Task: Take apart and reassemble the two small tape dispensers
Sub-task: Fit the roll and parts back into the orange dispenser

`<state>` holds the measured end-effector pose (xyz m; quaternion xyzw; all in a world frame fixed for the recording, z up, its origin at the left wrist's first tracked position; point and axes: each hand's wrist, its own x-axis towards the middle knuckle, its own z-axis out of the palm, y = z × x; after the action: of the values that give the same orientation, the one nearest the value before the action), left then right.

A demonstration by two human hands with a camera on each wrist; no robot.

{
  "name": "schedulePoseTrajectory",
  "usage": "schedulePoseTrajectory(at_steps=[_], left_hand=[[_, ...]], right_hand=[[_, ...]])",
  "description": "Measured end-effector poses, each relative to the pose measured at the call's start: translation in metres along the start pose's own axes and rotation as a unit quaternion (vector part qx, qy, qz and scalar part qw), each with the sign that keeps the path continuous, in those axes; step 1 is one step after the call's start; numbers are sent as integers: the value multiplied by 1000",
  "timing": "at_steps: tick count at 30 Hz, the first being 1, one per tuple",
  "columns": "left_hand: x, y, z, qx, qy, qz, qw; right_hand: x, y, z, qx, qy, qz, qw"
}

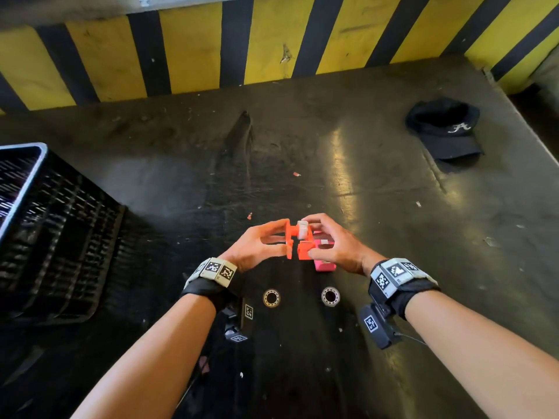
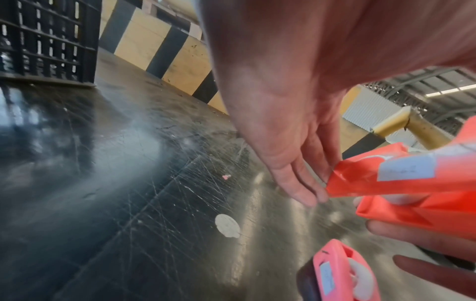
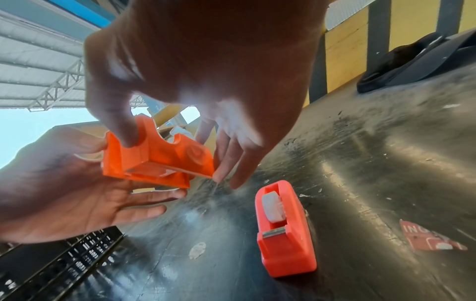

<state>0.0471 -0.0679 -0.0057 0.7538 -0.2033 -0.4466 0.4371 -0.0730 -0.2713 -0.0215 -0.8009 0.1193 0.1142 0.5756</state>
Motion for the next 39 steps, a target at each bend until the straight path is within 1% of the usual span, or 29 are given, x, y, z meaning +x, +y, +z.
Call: schedulePoseTrajectory(at_steps=[6,11,14,17,23,26,29,31,33,35,37,39], left_hand=[[-9,5,5,-1,-9,-3,1000],[-14,10,8,4,-25,10,1000],[-17,16,6,10,-45,13,999],[-19,20,1,17,-67,12,998],[-15,14,-1,8,-63,-15,998],[-13,16,1,9,-58,-16,998],[-13,17,1,6,-69,-9,998],[-13,17,-1,-10,-70,-8,997],[-13,18,0,-37,-59,3,998],[-12,20,2,-31,-28,23,999],[-10,22,5,25,17,53,998],[-7,25,8,96,49,73,991]], right_hand=[[-11,-5,-1,19,-12,3,1000],[-13,-11,-1,22,-16,0,1000],[-13,-11,-3,30,-16,1,999],[-12,-10,-5,40,-33,6,999],[-6,-9,-6,35,-36,8,999],[-6,-7,-5,28,-30,4,999],[-6,-6,-4,24,-25,-2,999],[-5,-4,-4,20,-19,-3,1000],[-6,-1,-5,13,-15,-3,1000],[-7,1,-4,15,-13,-1,1000],[-9,1,-3,21,-16,-1,1000],[-11,2,-1,28,-19,-1,999]])
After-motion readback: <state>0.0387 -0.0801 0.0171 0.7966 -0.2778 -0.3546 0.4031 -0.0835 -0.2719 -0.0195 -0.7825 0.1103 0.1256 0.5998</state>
